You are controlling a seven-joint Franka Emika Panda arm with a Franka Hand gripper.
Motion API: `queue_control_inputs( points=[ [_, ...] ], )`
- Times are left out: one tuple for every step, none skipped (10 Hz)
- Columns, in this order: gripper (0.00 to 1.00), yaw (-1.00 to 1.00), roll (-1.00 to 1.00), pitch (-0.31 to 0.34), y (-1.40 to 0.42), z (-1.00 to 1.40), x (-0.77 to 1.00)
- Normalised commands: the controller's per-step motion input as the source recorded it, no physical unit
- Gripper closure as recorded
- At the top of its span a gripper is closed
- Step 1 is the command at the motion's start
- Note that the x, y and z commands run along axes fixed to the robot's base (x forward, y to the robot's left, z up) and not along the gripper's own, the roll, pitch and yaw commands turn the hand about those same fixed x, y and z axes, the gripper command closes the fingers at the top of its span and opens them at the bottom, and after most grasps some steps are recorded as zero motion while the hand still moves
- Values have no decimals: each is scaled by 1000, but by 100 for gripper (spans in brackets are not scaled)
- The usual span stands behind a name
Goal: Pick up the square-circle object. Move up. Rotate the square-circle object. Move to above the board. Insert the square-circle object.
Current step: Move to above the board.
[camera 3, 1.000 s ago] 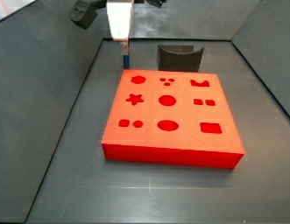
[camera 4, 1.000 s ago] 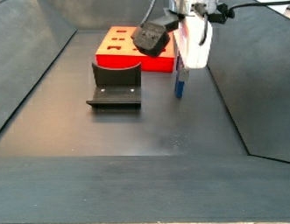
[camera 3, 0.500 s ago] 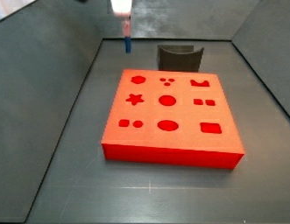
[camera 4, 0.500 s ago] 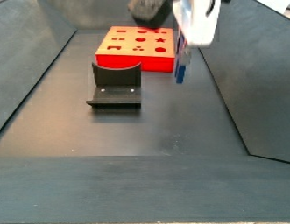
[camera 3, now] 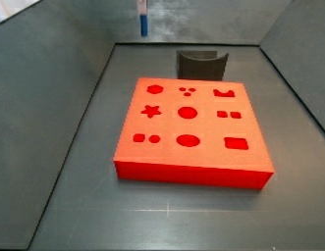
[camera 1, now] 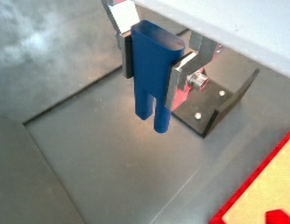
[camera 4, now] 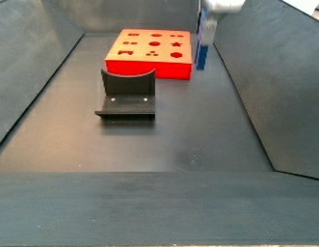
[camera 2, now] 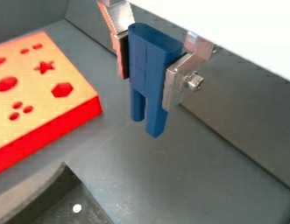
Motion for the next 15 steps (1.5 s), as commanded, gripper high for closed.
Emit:
queue_control_inputs(
  points=[
    [100, -55, -62, 92, 86, 1000, 36],
    [100, -55, -58, 93, 80, 909, 31],
    [100, -55, -55, 91, 70, 793, 26],
    [100, -56, -49, 88, 49, 505, 14],
    [100, -58, -46, 86, 44, 389, 11],
    [100, 1000, 17, 44, -1000, 354, 178],
    [100, 1000, 18, 44, -1000, 321, 180],
    [100, 1000, 27, 52, -1000, 334, 181],
    [100, 1000, 22, 54, -1000, 339, 182],
    [100, 1000, 21, 57, -1000, 339, 182],
    [100, 1000, 19, 61, -1000, 341, 186],
    [100, 1000, 18, 66, -1000, 343, 193],
    [100, 1000, 20, 78, -1000, 343, 208],
    [100, 1000, 19, 88, -1000, 343, 227],
    [100, 1000, 19, 103, -1000, 343, 257]
  ],
)
